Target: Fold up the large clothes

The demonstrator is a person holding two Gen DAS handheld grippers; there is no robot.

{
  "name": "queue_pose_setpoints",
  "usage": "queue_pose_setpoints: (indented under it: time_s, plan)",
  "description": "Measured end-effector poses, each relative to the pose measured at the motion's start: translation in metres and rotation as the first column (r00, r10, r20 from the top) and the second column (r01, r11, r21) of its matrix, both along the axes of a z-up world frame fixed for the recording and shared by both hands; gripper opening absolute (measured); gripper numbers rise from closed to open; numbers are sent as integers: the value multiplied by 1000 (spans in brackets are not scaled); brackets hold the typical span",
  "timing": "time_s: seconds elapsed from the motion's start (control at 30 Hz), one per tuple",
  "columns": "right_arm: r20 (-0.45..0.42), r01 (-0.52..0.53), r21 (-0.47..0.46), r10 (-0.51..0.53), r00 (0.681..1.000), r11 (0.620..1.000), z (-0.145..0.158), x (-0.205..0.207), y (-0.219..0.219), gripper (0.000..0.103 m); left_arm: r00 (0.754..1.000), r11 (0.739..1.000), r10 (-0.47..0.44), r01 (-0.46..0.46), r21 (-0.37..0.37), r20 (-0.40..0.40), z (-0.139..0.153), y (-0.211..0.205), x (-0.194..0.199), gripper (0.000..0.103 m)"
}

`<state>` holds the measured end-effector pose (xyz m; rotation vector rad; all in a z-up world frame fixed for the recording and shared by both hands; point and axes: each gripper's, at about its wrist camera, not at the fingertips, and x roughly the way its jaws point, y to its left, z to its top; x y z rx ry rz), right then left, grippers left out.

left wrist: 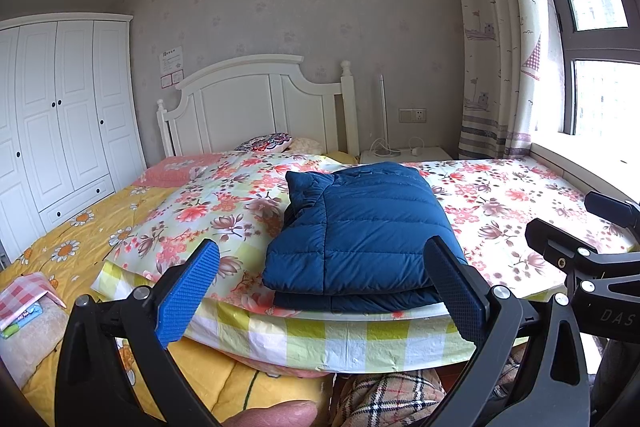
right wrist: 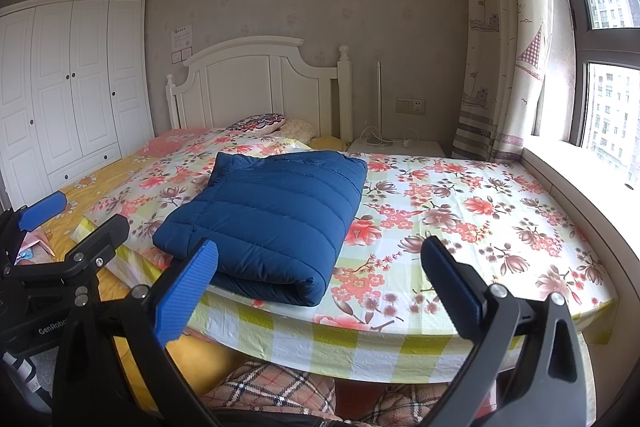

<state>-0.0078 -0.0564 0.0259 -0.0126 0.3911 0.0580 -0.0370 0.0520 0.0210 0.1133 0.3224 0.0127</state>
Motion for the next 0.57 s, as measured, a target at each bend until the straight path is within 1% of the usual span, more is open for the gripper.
queue_pose_setpoints:
  time_s: [0.17, 0.3, 0.33, 0.37, 0.4, 0.43, 0.47, 0.53, 0.57]
  plan:
    - [0, 0, 1, 0, 1000, 1000, 0, 0, 0, 101, 999, 1000, -27, 26, -14, -18, 1, -3, 2, 98]
    - [-6, 0, 6, 0, 1000, 1000, -1, 0, 0, 101, 997, 996, -48, 43, -78, -56, -5, 5, 19, 98]
    - [-11, -1, 8, 2, 1000, 1000, -2, 1, 0, 101, 996, 996, -51, 45, -74, -73, -7, 6, 26, 98]
    - [-16, -2, 9, 2, 1000, 1000, -3, 2, 0, 101, 994, 997, -41, 35, -63, -98, -11, 7, 34, 98]
    - [-22, -2, 13, 3, 1000, 1000, -4, 3, 0, 101, 988, 999, -22, 15, -46, -152, -16, 8, 50, 98]
    - [-33, -2, 21, 3, 999, 1000, -6, 5, -1, 101, 979, 999, -10, 0, -50, -204, -20, 13, 67, 98]
    - [-41, -3, 30, 4, 999, 1000, -7, 8, -3, 101, 972, 998, 2, -19, -68, -237, -24, 18, 79, 98]
    - [-58, -1, 60, 5, 998, 998, -9, 15, -10, 101, 942, 987, 51, -99, -130, -331, -36, 38, 120, 98]
    - [-72, 10, 88, -4, 997, 996, -11, 22, -18, 101, 926, 981, 79, -137, -134, -369, -41, 48, 143, 98]
